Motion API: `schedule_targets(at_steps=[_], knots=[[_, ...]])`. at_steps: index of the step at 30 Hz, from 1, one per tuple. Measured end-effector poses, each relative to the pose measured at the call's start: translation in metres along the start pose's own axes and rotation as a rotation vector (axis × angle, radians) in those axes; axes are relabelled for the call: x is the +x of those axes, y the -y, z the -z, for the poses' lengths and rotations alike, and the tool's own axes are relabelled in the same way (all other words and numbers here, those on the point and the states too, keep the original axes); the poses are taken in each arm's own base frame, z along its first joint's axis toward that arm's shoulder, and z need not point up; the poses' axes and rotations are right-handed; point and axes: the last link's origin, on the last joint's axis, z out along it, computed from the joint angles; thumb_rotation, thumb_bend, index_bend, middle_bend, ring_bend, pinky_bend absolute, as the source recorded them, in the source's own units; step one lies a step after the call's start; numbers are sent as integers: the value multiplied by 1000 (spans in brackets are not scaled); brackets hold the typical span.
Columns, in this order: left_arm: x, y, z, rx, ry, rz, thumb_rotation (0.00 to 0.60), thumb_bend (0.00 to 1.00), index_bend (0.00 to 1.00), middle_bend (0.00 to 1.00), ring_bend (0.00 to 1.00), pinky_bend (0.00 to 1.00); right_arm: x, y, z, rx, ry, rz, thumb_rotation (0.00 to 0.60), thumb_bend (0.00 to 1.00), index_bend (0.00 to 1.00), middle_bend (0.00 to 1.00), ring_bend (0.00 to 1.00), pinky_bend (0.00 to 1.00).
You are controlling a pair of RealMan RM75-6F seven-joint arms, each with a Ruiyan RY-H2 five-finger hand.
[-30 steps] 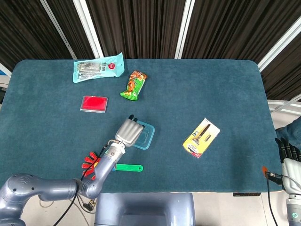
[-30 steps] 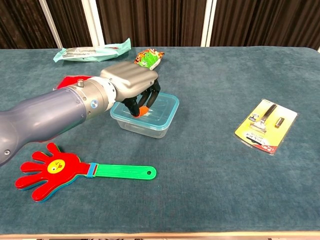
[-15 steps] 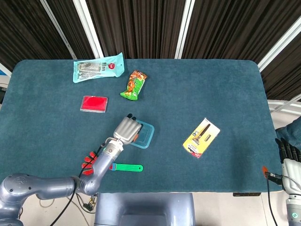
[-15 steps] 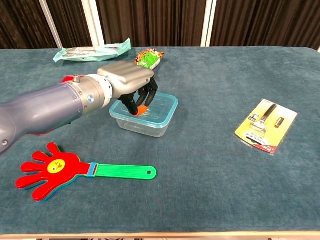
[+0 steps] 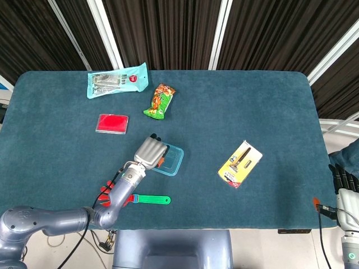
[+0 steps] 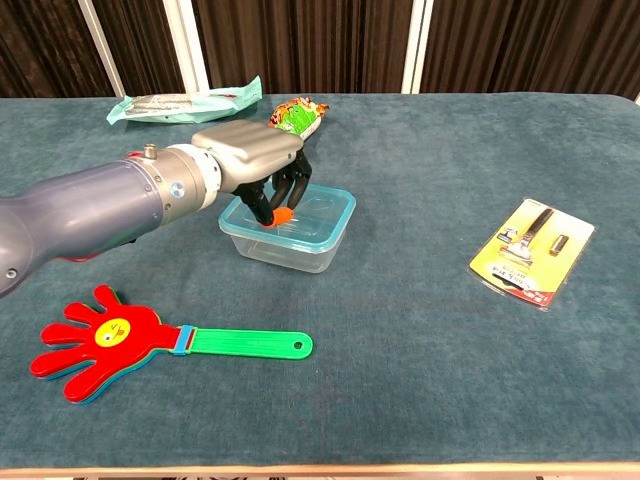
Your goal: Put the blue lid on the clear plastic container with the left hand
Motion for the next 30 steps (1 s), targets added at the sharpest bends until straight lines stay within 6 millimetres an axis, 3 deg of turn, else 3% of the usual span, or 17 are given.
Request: schedule_targets(at_steps=[19,30], knots=[[-9,8,10,14,-3,16,600,591,651,607,363,275,0,0,1,0,1,-2,600,338,0,14,0,0],[-10,3,13,4,-8,16,600,590,651,607,368,311,0,0,0,1,-1,-3,600,338,0,14,0,0]])
